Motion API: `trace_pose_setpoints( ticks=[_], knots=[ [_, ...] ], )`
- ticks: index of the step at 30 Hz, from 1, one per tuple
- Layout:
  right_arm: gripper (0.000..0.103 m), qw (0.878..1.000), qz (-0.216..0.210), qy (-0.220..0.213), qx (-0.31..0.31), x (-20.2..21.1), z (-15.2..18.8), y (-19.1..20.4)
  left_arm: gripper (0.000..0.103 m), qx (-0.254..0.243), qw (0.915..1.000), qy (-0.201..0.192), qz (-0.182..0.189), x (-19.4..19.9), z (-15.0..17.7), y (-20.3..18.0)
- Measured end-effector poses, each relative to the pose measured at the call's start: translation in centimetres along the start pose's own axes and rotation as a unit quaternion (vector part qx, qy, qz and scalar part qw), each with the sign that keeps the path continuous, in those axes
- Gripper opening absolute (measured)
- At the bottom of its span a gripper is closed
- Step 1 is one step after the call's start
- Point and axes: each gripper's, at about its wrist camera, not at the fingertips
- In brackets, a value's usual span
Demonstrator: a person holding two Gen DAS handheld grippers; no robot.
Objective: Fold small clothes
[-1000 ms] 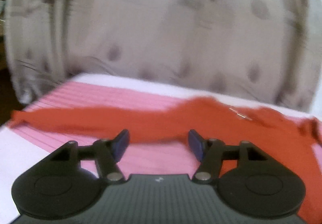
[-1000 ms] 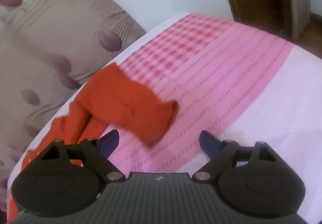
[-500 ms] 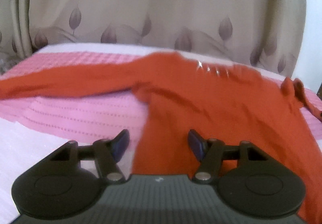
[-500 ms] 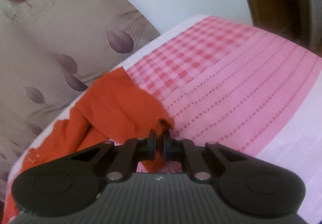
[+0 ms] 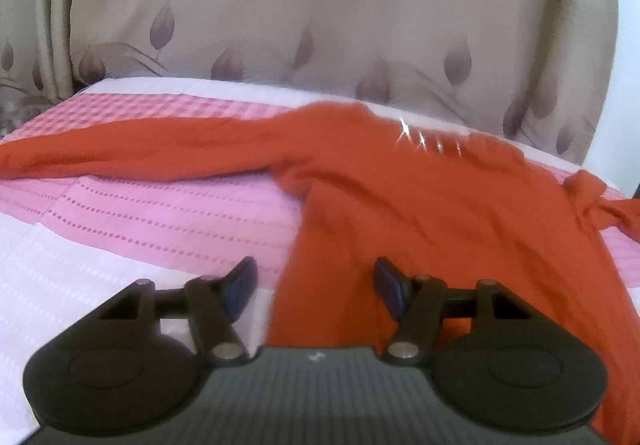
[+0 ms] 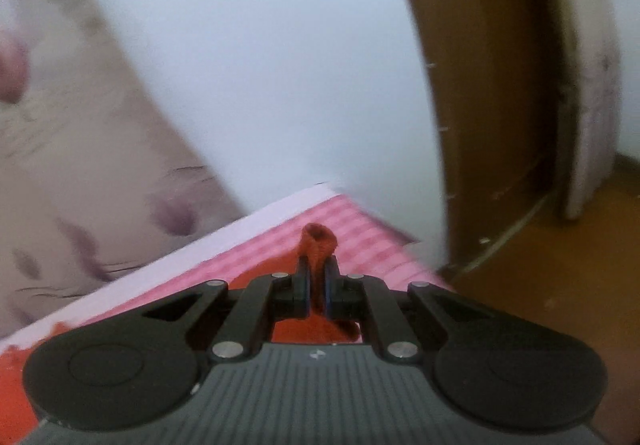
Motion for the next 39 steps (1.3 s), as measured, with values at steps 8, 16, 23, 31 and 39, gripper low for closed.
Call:
trace_pose_setpoints(
  ticks=[8, 16, 23, 31, 39],
  knots=[
    [0.005, 0.997, 0.071, 0.004, 0.005, -4.4, 0.7, -5.0, 0.064, -0.027, 0.9996, -0.001, -0.007, 0.0, 0.1, -0.9],
    [0.004, 0.997, 0.071, -0.004, -0.030, -4.9, 1.6, -8.5, 0.064, -0.049, 0.9986, 0.000, -0.021, -0.1, 0.3, -1.7],
    [0.017, 0.996, 0.009, 0.020, -0.083, 0.8, 4.2, -10.0, 0.064, -0.059, 0.9980, -0.006, -0.023, 0.2, 0.3, -2.0],
    [0.023, 0.997, 0.015, 0.046, -0.054, -1.5, 5.5, -8.0, 0.064, -0.049, 0.9985, -0.003, -0.026, 0.2, 0.3, -1.8],
    [0.004, 0.996, 0.086, 0.033, -0.006, -2.0, 4.8, -7.7, 0.064, -0.028, 0.9994, 0.006, -0.022, 0.0, 0.1, -1.0]
  ],
)
Point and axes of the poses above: each gripper's, at about its wrist camera, not at the fingertips, and x roughly against the way its jaws point, y to its left, z to its underside, and after that the axes turned 3 degrees about -y, right-handed
